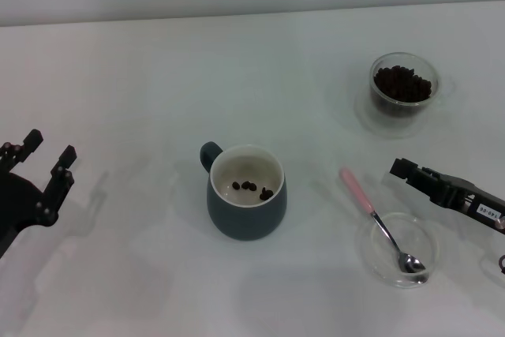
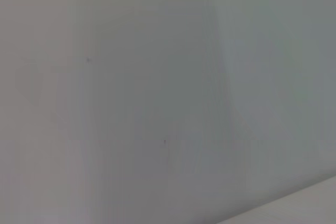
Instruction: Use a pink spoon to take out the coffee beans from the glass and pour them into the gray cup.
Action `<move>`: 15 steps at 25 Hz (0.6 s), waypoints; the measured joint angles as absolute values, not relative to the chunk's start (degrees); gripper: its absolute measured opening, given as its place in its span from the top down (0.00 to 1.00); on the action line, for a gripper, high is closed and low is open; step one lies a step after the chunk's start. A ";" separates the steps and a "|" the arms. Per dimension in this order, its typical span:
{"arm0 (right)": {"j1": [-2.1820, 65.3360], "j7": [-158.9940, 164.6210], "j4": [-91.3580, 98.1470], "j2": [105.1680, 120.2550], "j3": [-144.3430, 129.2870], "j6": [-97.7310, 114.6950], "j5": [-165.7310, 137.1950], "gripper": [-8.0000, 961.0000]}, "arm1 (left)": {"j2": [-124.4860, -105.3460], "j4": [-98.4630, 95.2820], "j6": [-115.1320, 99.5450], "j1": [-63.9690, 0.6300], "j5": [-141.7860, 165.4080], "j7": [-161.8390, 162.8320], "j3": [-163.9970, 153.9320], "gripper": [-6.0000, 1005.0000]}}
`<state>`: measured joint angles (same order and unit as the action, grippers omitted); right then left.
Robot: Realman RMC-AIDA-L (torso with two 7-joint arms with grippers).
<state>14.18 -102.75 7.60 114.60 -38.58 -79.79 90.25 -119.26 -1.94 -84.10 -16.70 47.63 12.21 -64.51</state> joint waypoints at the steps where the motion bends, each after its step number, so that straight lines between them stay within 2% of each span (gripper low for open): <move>1: 14.18 -102.75 7.63 114.60 -38.59 -79.98 90.25 0.77 | -119.26 -1.94 -84.10 -16.70 47.63 12.21 -64.51 0.54; 15: 13.68 -104.57 13.02 114.04 -33.19 -81.40 91.03 0.73 | -119.27 -1.93 -84.12 -16.61 47.01 12.13 -64.51 0.54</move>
<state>13.68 -104.57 13.02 114.04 -33.19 -81.40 91.03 -119.27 -1.93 -84.12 -16.61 47.01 12.13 -64.51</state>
